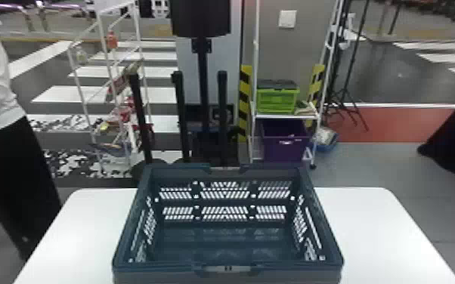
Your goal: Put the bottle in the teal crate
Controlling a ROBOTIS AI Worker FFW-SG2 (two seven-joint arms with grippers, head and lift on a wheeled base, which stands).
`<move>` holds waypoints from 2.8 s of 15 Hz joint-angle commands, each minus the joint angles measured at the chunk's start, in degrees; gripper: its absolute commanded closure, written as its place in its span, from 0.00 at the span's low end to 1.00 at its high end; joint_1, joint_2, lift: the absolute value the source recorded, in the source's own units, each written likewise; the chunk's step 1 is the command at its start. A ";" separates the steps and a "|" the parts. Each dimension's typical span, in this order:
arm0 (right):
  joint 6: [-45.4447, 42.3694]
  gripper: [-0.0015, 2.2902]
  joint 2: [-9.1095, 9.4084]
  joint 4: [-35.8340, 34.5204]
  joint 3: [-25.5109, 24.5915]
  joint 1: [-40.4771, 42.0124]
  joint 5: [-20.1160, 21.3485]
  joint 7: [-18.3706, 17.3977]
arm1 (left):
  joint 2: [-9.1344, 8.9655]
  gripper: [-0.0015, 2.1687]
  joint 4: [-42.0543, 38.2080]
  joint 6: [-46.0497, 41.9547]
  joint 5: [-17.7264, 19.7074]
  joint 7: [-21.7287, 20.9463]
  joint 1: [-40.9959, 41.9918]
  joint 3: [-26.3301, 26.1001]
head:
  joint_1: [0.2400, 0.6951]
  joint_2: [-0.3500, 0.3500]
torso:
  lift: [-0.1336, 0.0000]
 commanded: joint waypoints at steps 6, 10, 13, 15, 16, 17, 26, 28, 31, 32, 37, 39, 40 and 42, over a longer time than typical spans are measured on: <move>0.92 0.83 -0.29 -1.08 -0.93 -0.79 -0.12 1.05 | 0.00 0.09 -0.01 0.36 0.00 0.00 -0.09 0.00 | 0.57 0.50 | 1.00; 13.23 0.83 -0.91 -6.18 -2.34 -4.66 -0.21 3.95 | 0.09 0.09 0.17 0.36 0.00 0.00 -0.09 0.00 | 0.57 0.50 | 1.00; 29.22 0.83 -0.20 -9.87 -3.92 -10.90 -2.32 10.37 | 0.09 0.09 0.70 0.19 0.17 0.00 -0.09 0.00 | 0.57 0.50 | 1.00; 41.53 0.83 -0.38 -13.30 -3.92 -16.00 -3.02 10.90 | 0.09 0.09 0.96 0.01 0.17 0.00 0.09 0.09 | 0.57 0.50 | 1.00; 46.80 0.83 -0.56 -15.06 -3.92 -18.72 -3.11 11.69 | 0.09 0.09 1.05 -0.34 0.26 0.00 0.26 0.17 | 0.57 0.50 | 1.00; 54.01 0.83 -0.64 -17.43 -3.92 -21.88 -3.02 11.86 | 0.09 0.09 1.14 -0.52 0.35 0.00 0.35 0.35 | 0.57 0.50 | 1.00; 110.79 0.82 -5.65 -26.75 1.70 -55.19 -5.48 13.62 | 0.09 0.09 1.75 -1.22 1.76 0.27 0.00 0.79 | 0.57 0.50 | 1.00; 117.64 0.82 -5.74 -25.52 4.34 -61.96 -5.48 15.82 | -0.09 0.09 1.84 -1.22 1.76 0.44 -0.09 0.79 | 0.57 0.50 | 1.00; 120.40 0.82 -6.01 -17.96 9.17 -71.37 -5.13 20.65 | -0.26 0.09 2.28 -1.40 1.84 0.62 -0.09 0.79 | 0.57 0.50 | 1.00; 120.40 0.82 -6.09 -14.00 10.84 -74.18 -4.86 22.94 | -0.26 0.09 2.28 -1.40 1.76 1.06 -0.09 0.79 | 0.57 0.50 | 1.00; 120.28 0.82 -5.83 0.23 19.46 -85.87 -3.02 29.62 | -0.70 0.09 4.04 -5.09 1.76 2.20 0.62 0.79 | 0.57 0.50 | 1.00; 120.28 0.82 -5.39 6.83 22.71 -90.70 -2.23 32.52 | -0.97 0.09 4.65 -6.85 1.58 2.55 0.70 0.79 | 0.57 0.50 | 1.00; 120.28 0.82 -4.95 10.87 24.38 -93.43 -2.23 34.71 | -1.49 0.09 4.83 -7.20 1.32 2.55 0.70 0.88 | 0.57 0.50 | 1.00; 119.05 0.82 -3.90 17.81 27.89 -97.82 -2.23 37.00 | -2.11 0.09 4.83 -7.20 0.88 2.73 0.44 0.79 | 0.57 0.50 | 1.00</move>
